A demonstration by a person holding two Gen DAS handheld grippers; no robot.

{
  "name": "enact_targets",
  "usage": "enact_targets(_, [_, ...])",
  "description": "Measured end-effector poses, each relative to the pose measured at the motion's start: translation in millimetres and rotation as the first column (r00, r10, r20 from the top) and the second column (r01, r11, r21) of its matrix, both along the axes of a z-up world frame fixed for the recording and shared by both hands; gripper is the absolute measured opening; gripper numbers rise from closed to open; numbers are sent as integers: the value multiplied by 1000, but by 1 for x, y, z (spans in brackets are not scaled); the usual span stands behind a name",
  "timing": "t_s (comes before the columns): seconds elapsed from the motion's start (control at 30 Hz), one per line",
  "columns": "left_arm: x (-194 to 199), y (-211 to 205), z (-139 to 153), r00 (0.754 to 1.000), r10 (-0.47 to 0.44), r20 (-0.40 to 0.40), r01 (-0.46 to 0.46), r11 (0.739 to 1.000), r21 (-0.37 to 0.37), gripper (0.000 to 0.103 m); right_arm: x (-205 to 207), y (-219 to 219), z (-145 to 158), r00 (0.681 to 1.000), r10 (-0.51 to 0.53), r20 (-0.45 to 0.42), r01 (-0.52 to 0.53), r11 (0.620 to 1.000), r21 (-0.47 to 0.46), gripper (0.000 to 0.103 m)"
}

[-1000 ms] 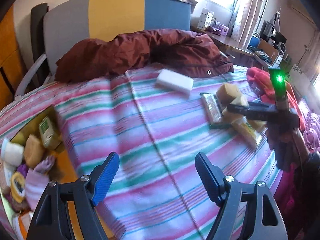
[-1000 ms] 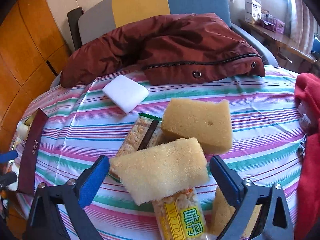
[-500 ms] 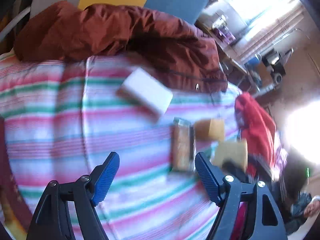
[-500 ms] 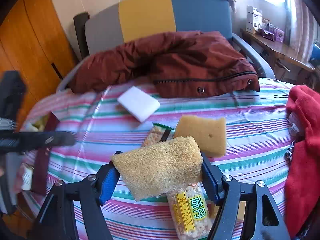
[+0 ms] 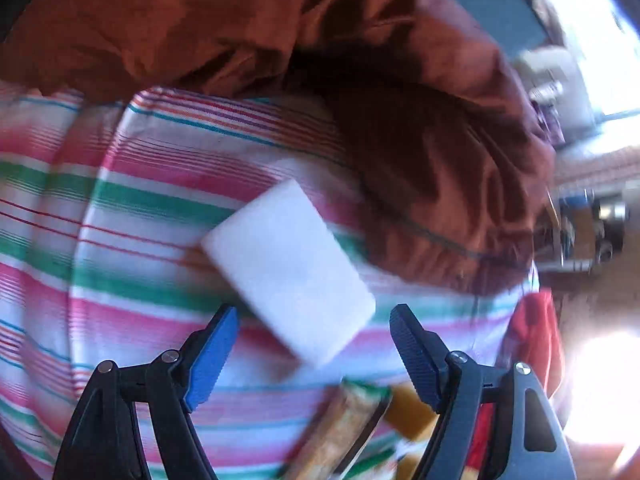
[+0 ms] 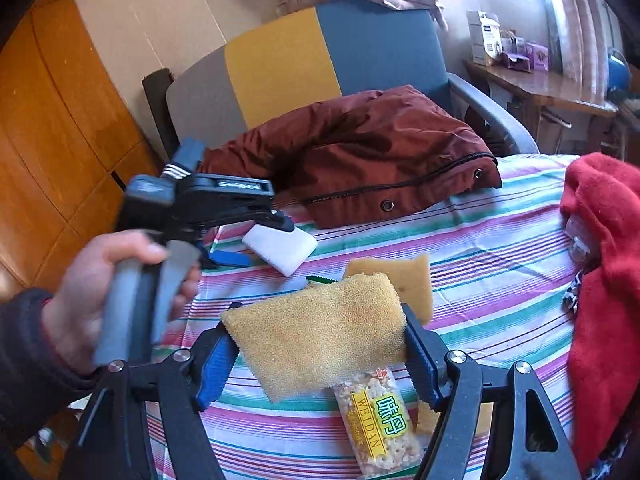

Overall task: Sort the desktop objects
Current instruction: 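Grasp the white rectangular block with the left tool while right tool holds the sponge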

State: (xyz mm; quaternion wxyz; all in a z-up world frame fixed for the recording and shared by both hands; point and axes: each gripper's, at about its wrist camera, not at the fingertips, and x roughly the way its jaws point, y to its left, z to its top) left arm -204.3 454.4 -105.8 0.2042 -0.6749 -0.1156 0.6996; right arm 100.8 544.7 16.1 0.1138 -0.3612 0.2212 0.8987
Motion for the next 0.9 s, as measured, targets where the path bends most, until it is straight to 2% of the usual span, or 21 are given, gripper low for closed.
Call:
enact_targets(0.13, [-10,17,-1,999,26,-43,-28,998,-61,80,4,3,4,1000,-2,-23,2,1000,-14,75])
enact_targets(0.27, [-10,39,-1,992,-66,-103,49,986,-161,80,3,2,3,1000,5,-22,-6,1000,-19,75])
enact_targets(0.47, [-1,64,-7,967,-222,-126,180,944,-278,91,2,1,-1,1000,14,-13,-15,999,-28,75])
enact_targets(0.6, [6,68,-10,954,-260,-149,202,926,-319,90,0,-1,-3,1000,15,-2,-15,1000,-20,75])
enact_targets(0.67, [8,68,-9,952,-265,-152,201,918,-342,83,0,-2,-4,1000,17,-1,-17,1000,-21,75])
enact_targets(0.77, [9,57,-5,956,-242,-167,183,934,-306,76,0,-3,-3,1000,19,-1,-19,1000,-11,75])
enact_targets(0.9, [21,44,-3,942,-274,-193,206,928,-312,72,0,-4,-2,1000,19,4,-19,1000,4,75])
